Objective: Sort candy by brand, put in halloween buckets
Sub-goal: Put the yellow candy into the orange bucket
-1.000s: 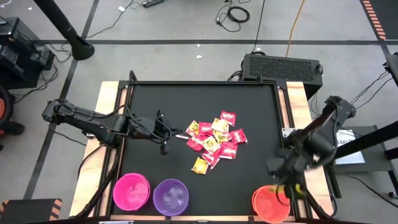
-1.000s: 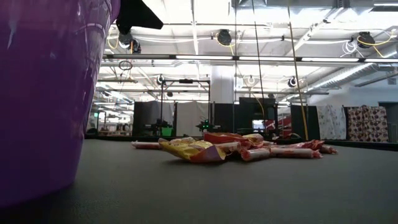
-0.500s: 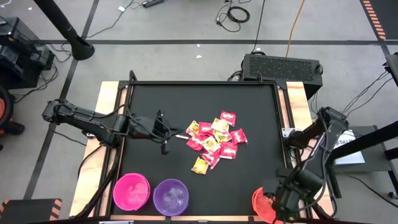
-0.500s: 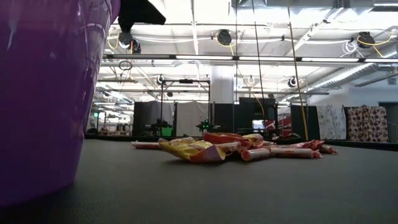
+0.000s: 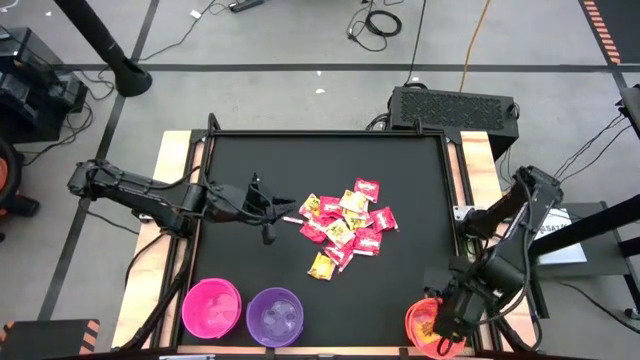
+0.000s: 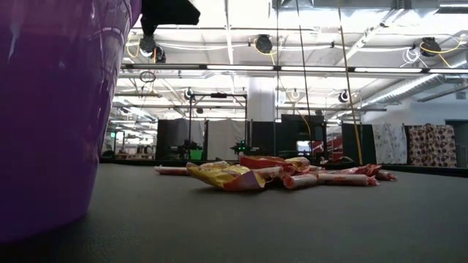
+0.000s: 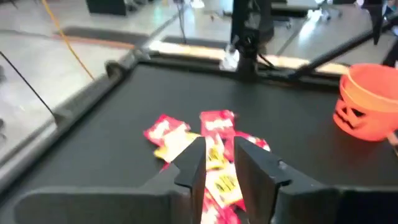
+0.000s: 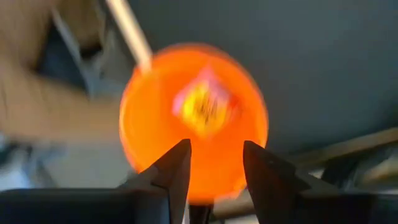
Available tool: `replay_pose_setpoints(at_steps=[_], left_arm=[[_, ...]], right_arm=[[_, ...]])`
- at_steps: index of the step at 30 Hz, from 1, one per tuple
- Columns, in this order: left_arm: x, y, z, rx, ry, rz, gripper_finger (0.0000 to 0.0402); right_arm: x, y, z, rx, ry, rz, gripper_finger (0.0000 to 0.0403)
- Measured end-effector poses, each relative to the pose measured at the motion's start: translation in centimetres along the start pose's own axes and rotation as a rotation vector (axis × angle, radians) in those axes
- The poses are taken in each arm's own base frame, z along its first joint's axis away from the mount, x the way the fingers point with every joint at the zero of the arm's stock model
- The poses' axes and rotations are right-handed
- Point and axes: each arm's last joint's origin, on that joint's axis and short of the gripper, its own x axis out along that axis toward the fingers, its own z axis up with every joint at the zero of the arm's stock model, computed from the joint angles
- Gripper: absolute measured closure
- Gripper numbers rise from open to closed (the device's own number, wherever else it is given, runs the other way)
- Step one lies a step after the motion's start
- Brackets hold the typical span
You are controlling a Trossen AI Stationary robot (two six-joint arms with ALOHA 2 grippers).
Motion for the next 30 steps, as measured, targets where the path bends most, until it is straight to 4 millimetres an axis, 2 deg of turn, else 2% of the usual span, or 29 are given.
replay_pose_setpoints(at_steps=[4,7,11,13,15,20,25,30], left_arm=[[-0.1,0.0,1.1,0.134,-0.108,0.048,0.0307],[-0.1,0.1,1.5,0.220,-0.144,0.079,0.0307],[-0.1,0.3,1.6,0.157,-0.149,0.118,0.0307],[0.2,1.1,1.5,0.088,-0.120,0.148,0.0307],[0.4,2.3,1.1,0.014,-0.015,0.141,0.0307],[1.6,5.3,0.0,-0.123,0.224,0.105,0.0307],[4.5,8.6,-1.1,-0.216,0.353,0.035,0.0307],[8.0,11.2,-3.5,-0.218,0.487,0.082,0.0307]], right_arm=[[-0.6,-0.6,1.2,-0.134,-0.338,-0.086,0.0258],[-1.0,-1.1,2.9,-0.227,-0.552,-0.196,0.0263],[-1.5,-1.8,6.0,-0.257,-0.776,-0.352,0.0273],[-1.6,-2.1,7.7,-0.267,-0.810,-0.398,0.0278],[-1.3,-2.4,9.1,-0.294,-0.819,-0.426,0.0281],[1.3,-2.3,11.4,-0.471,-0.828,-0.443,0.0284],[3.1,-3.1,12.5,-0.575,-0.759,-0.436,0.0284],[3.3,-4.1,13.1,-0.561,-0.726,-0.479,0.0284]])
